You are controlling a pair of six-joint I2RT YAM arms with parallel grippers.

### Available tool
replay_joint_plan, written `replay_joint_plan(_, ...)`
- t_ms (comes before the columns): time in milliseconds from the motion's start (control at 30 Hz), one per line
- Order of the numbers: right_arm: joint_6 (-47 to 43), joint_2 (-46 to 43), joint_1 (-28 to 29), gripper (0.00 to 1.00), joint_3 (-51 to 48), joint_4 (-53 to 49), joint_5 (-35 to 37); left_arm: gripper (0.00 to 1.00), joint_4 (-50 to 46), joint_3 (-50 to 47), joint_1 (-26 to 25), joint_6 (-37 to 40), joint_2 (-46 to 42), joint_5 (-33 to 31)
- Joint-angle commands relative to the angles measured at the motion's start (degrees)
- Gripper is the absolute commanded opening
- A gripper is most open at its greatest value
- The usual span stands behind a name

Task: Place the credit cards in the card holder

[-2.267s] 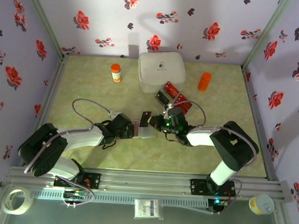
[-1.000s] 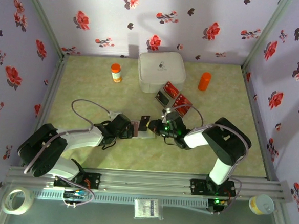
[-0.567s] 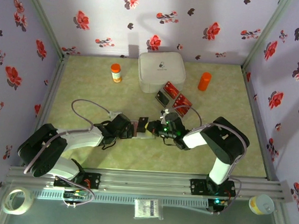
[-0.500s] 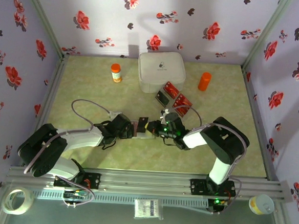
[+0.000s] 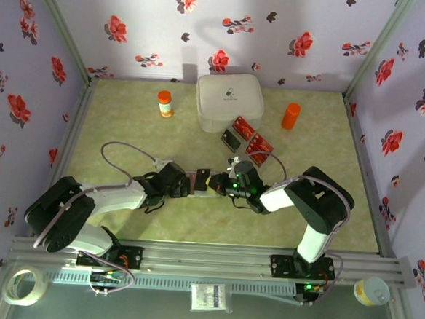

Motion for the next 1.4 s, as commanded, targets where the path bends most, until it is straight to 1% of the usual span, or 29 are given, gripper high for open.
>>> replay_joint_plan(0, -1.6, -0.5, 0.7, 0.00, 0.3, -6.2, 0.0, 1.00, -6.9, -2.5, 0.5, -1.7, 0.9, -1.7)
replay_joint_plan(167, -3.4, -1.8, 1.1, 0.00, 1.9, -12.5, 0.5, 1.00, -6.8, -2.6, 0.5, -1.7, 0.9, -1.7)
replay_joint_plan(367, -4.5, -2.2, 1.5, 0.00, 3.6, -17.3, 0.7, 1.00, -6.8, -2.6, 0.4, -1.7, 0.9, -1.7)
replay_joint_plan(900, -5.8, -3.5, 1.6, 0.00, 5.1, -22.7, 0.6, 1.00, -6.7, -2.8, 0.4, -1.7, 0.9, -1.7)
replay_joint_plan(1367, -7.5, -0.4, 1.6, 0.00, 10.2, -28.8, -1.7, 1.00, -6.2, -3.1, 0.5, -1.9, 1.0, -1.7)
